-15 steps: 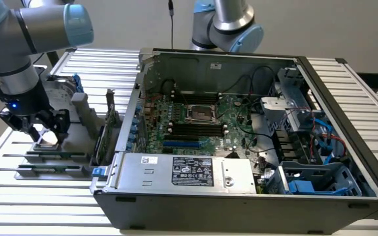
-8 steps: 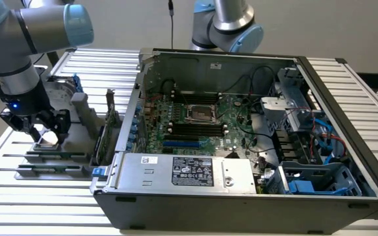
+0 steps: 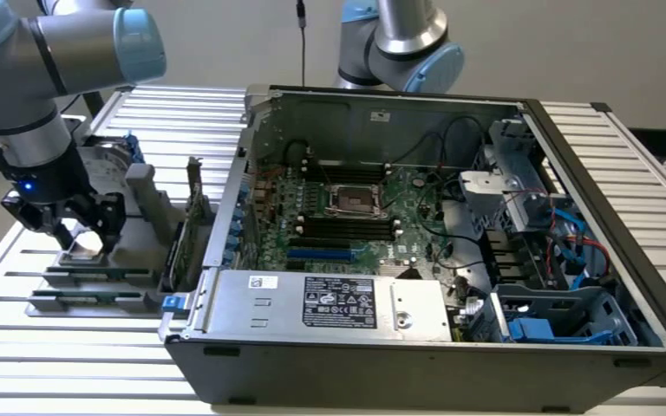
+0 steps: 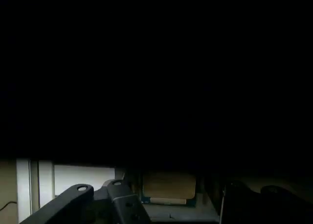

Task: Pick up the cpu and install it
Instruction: 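Pick up the cpu and move it towards the insertion slot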

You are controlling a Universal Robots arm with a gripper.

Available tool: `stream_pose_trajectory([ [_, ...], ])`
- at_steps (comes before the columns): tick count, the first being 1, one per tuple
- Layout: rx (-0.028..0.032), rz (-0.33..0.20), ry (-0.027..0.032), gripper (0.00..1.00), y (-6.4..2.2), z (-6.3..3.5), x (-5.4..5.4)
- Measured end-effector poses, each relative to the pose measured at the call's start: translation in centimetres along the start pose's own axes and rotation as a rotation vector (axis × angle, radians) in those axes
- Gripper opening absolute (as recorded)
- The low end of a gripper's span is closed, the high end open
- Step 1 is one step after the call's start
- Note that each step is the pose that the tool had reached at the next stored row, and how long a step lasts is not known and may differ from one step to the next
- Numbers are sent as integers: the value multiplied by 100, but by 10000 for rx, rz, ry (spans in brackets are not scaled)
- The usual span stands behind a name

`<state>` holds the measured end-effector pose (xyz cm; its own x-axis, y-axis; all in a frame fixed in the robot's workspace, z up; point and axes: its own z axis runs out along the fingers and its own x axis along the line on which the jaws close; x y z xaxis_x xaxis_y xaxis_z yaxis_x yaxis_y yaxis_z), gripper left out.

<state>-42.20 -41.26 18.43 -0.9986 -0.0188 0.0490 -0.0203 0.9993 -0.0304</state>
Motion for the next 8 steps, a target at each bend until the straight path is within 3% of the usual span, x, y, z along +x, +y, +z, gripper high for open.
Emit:
stream_pose_trajectory([
  [8,-4,39,-2,65,1,1,1],
])
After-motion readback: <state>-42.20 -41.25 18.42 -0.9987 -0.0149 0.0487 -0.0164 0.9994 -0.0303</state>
